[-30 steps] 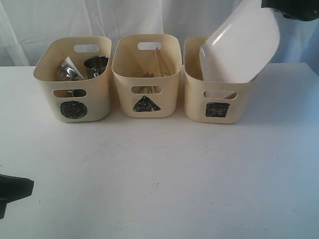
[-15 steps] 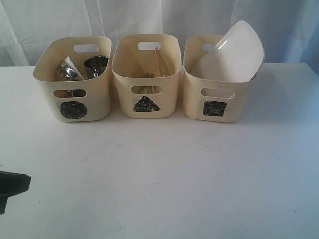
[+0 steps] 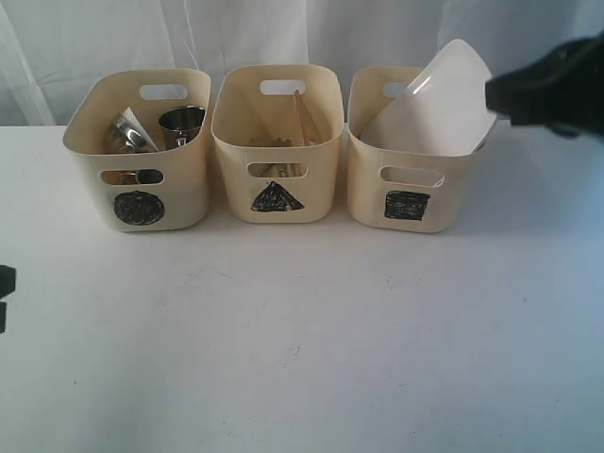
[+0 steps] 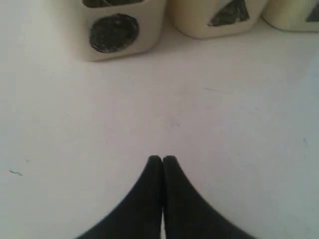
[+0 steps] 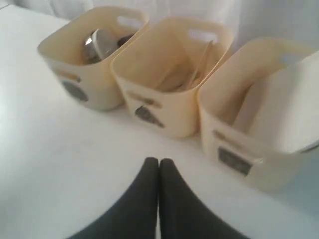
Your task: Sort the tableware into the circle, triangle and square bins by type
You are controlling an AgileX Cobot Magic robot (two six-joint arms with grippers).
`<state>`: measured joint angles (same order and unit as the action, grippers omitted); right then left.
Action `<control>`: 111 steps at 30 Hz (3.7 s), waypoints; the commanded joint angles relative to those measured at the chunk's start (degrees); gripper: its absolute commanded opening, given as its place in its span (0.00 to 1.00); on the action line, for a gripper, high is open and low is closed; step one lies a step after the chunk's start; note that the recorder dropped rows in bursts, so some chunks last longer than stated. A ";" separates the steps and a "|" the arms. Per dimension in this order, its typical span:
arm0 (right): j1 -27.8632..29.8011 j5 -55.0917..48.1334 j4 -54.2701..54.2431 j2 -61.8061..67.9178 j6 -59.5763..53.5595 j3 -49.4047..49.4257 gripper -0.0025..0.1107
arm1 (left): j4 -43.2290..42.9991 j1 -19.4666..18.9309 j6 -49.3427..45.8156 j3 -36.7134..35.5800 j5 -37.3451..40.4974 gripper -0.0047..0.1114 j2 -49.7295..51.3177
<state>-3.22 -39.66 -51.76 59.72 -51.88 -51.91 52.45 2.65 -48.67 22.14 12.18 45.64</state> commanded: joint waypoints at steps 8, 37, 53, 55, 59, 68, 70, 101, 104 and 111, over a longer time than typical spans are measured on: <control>-0.20 -16.76 0.04 -5.25 1.60 4.63 0.02 | 1.29 0.01 -0.33 -0.36 -6.34 0.04 -0.42; -3.62 33.56 48.15 -50.22 51.88 46.17 0.02 | 1.04 0.01 -0.33 -0.36 -6.57 0.04 -0.42; -3.62 23.10 50.16 -57.94 51.88 51.91 0.02 | 1.04 0.01 -0.33 -0.36 -6.57 0.04 -0.42; -3.62 21.67 50.16 -57.94 51.88 51.91 0.02 | 1.04 0.01 -0.33 -0.36 -6.57 0.04 -0.42; -3.62 21.57 50.16 -57.94 51.88 51.91 0.02 | 1.04 0.01 -0.33 -0.36 -6.57 0.04 -0.42; -3.62 21.70 50.05 -57.94 51.88 51.91 0.02 | 1.04 0.01 -0.33 -0.36 -6.57 0.04 -0.42; -3.62 21.70 50.05 -57.94 51.88 51.91 0.02 | 1.04 0.01 -0.33 -0.36 -6.57 0.04 -0.42; -3.62 21.70 50.05 -57.94 51.88 51.91 0.02 | -38.37 0.01 42.80 -22.14 1.28 0.04 -45.64; -3.62 21.70 50.05 -57.94 51.88 51.91 0.02 | -39.52 0.01 44.37 -22.14 1.28 0.04 -45.64; -3.62 21.70 50.05 -57.94 51.88 51.91 0.02 | -41.11 -1.53 49.12 -22.14 1.28 0.04 -45.64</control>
<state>-6.70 -18.33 -2.29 2.14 0.00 -0.13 11.68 2.04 -1.01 0.28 13.30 0.29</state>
